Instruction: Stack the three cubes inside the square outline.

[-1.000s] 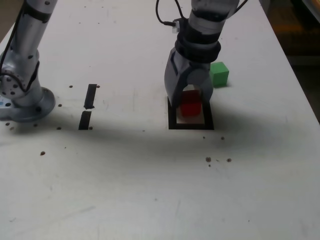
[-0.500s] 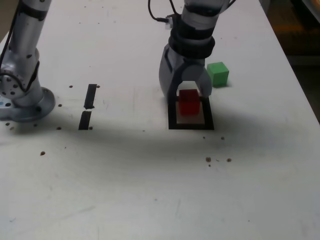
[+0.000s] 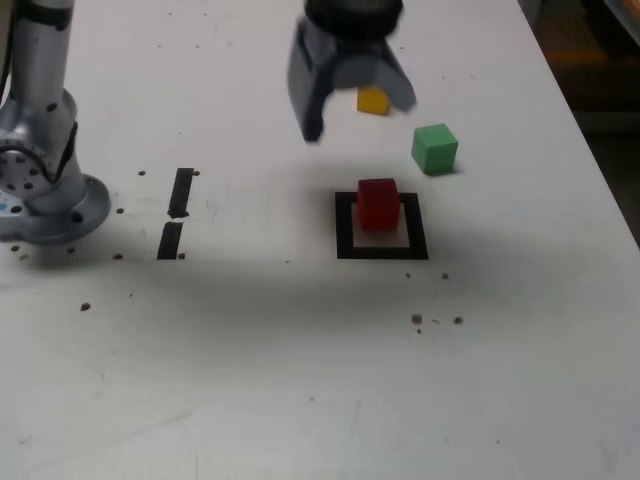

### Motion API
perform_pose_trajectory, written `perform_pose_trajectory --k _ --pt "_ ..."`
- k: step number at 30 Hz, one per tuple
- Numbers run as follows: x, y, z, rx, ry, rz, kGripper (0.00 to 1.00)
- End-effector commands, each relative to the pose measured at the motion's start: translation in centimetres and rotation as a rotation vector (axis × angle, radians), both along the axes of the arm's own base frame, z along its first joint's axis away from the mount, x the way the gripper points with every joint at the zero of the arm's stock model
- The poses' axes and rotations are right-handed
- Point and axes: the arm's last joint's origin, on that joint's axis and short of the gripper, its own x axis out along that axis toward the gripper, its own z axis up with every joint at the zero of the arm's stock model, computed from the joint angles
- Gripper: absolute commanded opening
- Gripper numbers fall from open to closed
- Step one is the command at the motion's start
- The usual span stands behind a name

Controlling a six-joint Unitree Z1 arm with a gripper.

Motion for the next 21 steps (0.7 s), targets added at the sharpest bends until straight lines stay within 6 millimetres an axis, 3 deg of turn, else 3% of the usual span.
perform_pose_trajectory --k 1,10,16,21 --pt "-0.2 1.3 0.5 0.018 -0.007 -0.002 1.0" --pt "-0.5 9.2 1.8 -0.004 -0.004 -0.252 1.0" --pt "1.7 13.7 -0.2 -0.038 0.034 -0.358 0.99" --pt "3.6 15.0 -2.3 -0.062 0.053 -0.41 0.97"
